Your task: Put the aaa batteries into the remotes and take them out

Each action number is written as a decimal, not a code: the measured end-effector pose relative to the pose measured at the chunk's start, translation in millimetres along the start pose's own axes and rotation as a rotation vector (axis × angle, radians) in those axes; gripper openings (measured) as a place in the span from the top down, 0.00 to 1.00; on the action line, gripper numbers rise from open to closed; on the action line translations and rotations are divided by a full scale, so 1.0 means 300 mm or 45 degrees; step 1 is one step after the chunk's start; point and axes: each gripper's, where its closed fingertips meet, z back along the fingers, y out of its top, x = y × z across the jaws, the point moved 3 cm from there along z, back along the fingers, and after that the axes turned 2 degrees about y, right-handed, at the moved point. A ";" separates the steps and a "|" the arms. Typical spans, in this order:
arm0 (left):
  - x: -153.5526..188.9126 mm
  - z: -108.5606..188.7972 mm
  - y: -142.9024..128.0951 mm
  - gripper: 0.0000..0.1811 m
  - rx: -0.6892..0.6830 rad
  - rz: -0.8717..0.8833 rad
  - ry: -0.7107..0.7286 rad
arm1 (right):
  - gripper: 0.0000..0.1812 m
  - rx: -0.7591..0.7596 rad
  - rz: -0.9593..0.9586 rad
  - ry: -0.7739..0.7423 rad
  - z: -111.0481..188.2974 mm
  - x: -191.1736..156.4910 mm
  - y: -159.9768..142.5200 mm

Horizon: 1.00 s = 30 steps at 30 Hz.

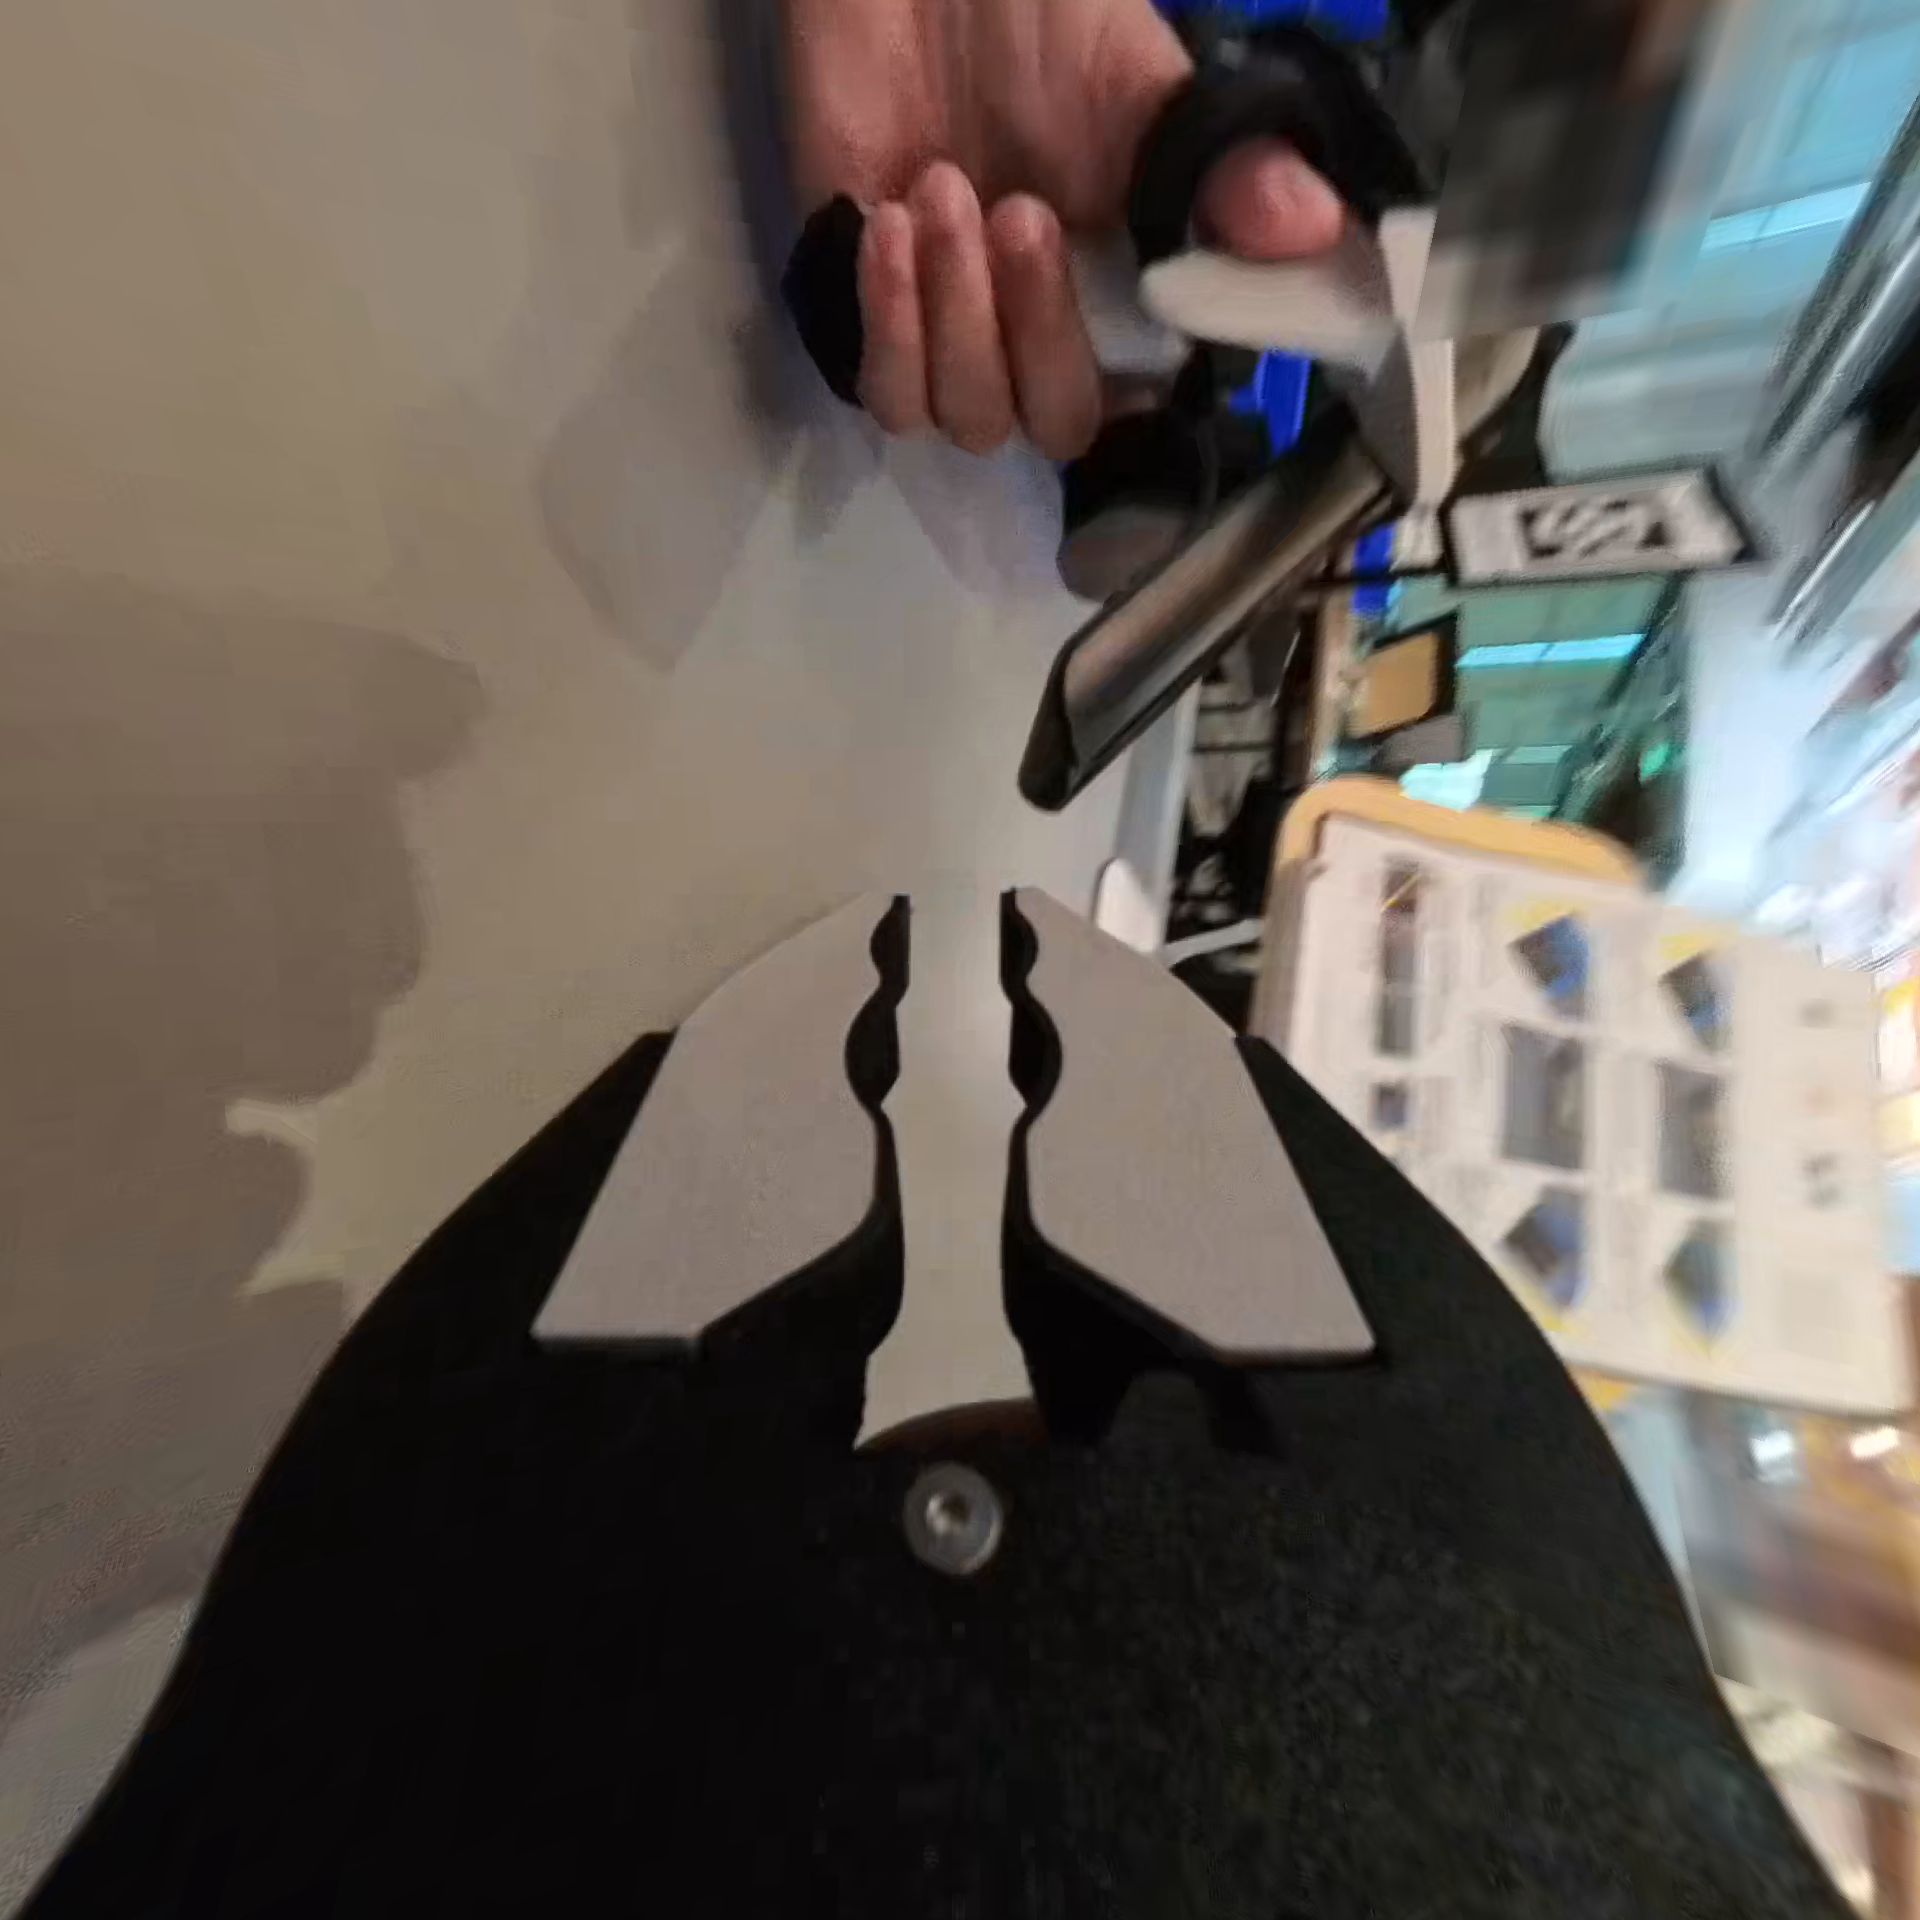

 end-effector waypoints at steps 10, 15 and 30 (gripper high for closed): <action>-0.035 0.003 -0.021 0.66 -0.122 -0.234 0.190 | 0.71 -0.574 -1.600 0.168 -0.048 -0.234 -0.257; -0.017 -0.012 -0.041 0.66 -0.143 -0.232 0.160 | 0.75 -0.442 -1.883 0.182 -0.067 -0.237 -0.258; 0.002 -0.011 -0.036 0.66 -0.141 -0.232 0.093 | 0.90 -0.348 -1.875 0.149 -0.078 -0.193 -0.248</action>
